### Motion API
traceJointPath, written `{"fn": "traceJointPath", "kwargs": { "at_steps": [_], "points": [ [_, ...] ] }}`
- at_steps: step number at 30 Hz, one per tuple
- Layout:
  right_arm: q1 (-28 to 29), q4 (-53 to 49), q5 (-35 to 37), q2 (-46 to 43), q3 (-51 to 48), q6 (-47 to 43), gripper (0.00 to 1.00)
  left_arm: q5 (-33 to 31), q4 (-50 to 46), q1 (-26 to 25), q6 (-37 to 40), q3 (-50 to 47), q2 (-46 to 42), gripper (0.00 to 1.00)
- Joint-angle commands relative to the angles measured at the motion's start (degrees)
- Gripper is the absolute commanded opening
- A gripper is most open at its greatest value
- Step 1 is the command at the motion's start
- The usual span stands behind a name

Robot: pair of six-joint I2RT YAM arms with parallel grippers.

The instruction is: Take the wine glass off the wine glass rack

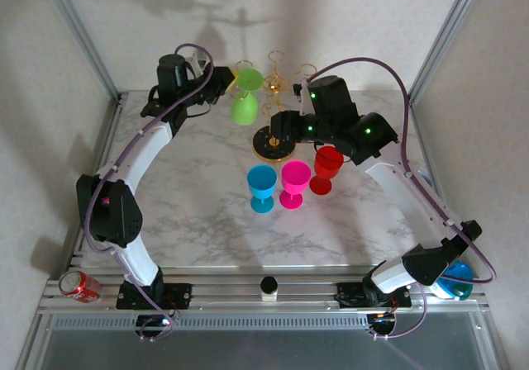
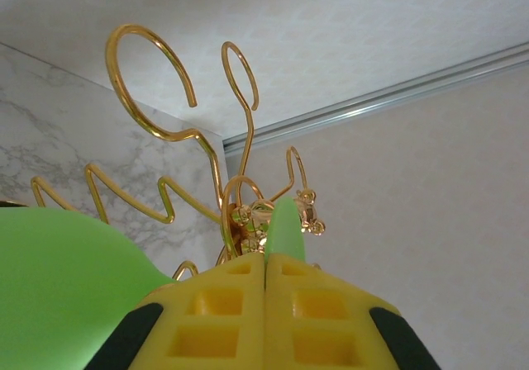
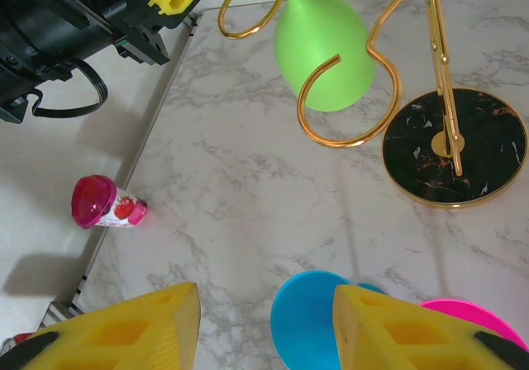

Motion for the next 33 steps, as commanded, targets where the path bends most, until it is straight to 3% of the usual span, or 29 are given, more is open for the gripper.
{"fn": "traceJointPath", "kwargs": {
  "at_steps": [1, 19, 33],
  "points": [
    [-0.3, 0.81, -0.2, -0.9, 0.59, 0.07, 0.46, 1.55, 0.75, 0.47, 1.58, 2.87, 0.26, 0.0],
    [-0.37, 0.87, -0.56, -0.5, 1.12, 0.05, 0.47, -0.63, -2.5, 0.47, 4.49, 8.34, 4.72, 0.0],
    [-0.31, 1.21, -1.05, -0.22, 1.12, 0.51, 0.46, -3.26, -4.91, 2.9, 7.46, 6.73, 2.15, 0.0]
  ]
}}
